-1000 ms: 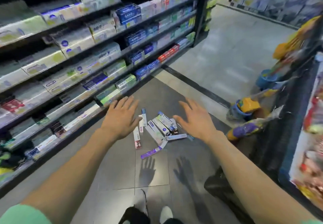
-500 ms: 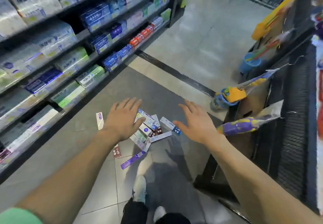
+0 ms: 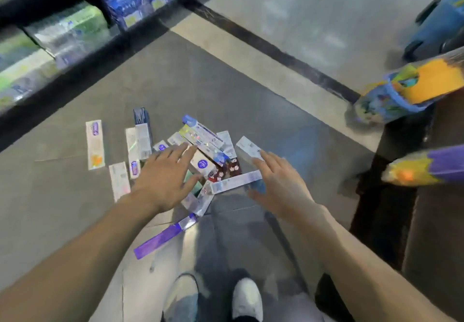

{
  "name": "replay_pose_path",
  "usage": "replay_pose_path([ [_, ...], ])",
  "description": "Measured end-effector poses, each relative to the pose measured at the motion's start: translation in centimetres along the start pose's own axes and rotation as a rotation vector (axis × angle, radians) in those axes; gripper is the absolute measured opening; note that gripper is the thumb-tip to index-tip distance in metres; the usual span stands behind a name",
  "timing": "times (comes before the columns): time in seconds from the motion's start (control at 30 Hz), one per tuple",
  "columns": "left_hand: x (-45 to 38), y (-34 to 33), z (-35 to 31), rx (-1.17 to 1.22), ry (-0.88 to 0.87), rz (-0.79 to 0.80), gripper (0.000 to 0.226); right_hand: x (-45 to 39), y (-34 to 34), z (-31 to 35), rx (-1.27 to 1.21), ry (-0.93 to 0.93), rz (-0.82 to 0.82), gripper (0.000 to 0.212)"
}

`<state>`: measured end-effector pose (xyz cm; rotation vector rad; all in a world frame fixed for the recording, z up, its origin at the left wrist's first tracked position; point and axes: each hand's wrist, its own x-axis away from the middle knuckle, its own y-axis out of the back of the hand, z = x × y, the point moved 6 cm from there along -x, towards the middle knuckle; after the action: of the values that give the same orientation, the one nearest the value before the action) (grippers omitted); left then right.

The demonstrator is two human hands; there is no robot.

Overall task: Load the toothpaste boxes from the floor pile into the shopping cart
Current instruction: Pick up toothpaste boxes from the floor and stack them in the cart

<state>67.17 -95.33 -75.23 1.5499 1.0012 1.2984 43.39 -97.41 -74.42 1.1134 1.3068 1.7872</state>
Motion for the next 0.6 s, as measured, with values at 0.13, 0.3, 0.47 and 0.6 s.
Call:
replay_pose_path([
  [0.13,-4.9,-8.3,2.3,-0.045,-0.009,-0.058,0.088,-6.1,-9.9,-3.1,0.037,0.043,0.029,0.084],
  [0.3,-9.3,-14.9,4.7,-0.073,-0.014,-0.111,0.080,-11.0,-18.1,-4.3,0.159,0.084,0.070,0.091],
  [0.47,-11.3,-18.0,6.1,-0.061,0.015,-0.122,0.081,-12.5,-22.6,-5.5,0.218,0.056,0.094,0.063],
  [0.6,-11.5,-18.6,5.9,-0.036,0.024,-0.126,0.096,-12.7,-23.6,-6.0,0.239,0.005,0.136,0.047],
])
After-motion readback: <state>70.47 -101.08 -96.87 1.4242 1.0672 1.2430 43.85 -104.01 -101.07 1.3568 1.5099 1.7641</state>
